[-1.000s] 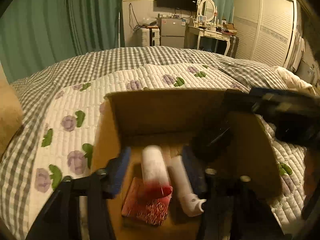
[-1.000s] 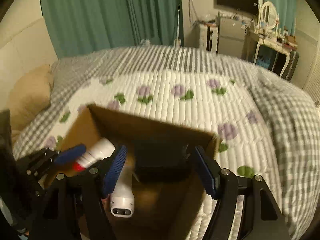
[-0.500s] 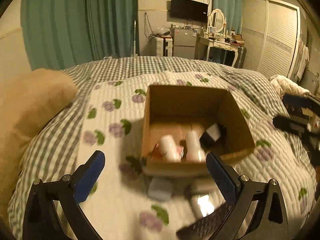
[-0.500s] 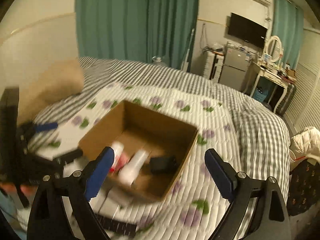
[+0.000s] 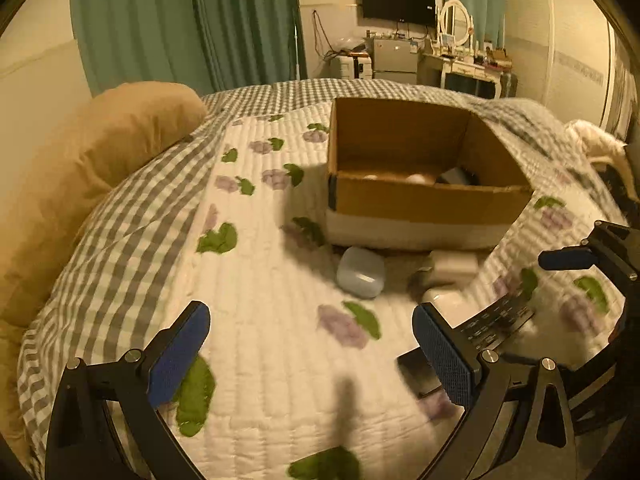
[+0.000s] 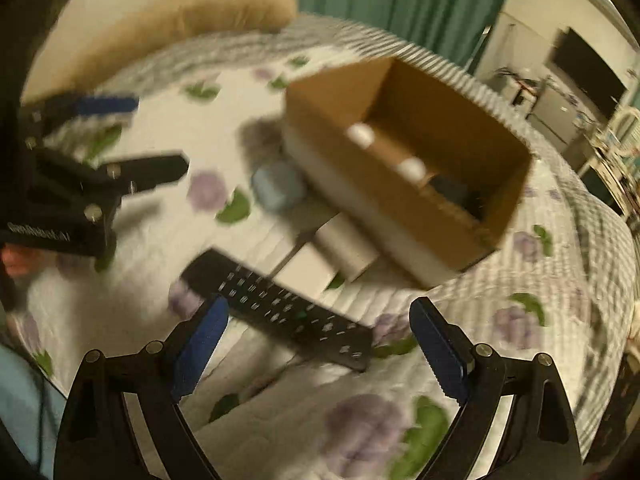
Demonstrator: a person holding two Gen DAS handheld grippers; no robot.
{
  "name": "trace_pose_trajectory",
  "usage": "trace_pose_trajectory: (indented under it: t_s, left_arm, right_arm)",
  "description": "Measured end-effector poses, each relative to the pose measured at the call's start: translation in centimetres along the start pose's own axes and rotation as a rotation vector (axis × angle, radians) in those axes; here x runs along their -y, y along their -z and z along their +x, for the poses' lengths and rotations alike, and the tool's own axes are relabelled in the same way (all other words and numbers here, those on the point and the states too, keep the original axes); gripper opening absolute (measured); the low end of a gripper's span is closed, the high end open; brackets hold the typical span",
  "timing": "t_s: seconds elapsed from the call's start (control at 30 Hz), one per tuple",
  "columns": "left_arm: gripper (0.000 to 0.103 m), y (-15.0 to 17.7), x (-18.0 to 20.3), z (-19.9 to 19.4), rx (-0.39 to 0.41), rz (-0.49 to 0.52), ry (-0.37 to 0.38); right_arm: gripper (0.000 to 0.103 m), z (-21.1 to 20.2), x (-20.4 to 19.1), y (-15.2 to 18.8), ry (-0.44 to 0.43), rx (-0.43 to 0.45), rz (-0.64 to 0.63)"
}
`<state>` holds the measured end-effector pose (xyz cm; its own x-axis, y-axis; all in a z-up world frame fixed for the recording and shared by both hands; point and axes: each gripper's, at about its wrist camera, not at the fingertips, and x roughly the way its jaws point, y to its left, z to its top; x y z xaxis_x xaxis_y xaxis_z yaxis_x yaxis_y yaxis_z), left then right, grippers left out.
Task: Organize rigid objects
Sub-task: 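Grasp the black TV remote with the right gripper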
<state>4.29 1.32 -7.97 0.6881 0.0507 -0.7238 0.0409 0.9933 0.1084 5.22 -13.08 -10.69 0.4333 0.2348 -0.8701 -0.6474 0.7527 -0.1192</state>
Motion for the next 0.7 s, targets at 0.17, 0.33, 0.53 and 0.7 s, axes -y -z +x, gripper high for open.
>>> trace_pose_trajectory:
  t_s: [0.17,0.33,0.53,0.7]
  left_arm:
    - [0.103,0.9,-0.8,0.6,-0.021,-0.033,-0.004]
    - [0.103,1.0,-1.2,0.8,-0.021,-0.042,-0.012]
    - [0.103,0.7,-2.0,0.7,-0.021,-0.060,-0.014]
    - [0.103,0.3,-2.3,0.6,-0.021,-0.073,-0.023]
  right_arm:
    - [0.092,2.8,-2.2,0.3,0.025,-0.092,-0.116]
    - [0.092,4.1,-2.9,0.0,0.028,-0.117,-0.142]
    - [0.063,5.0,-2.7,-0.3,-0.003,-0.141,-0.132]
    - [0.034,3.1,-2.0,-0.4,-0.017,-0.084,-0.106]
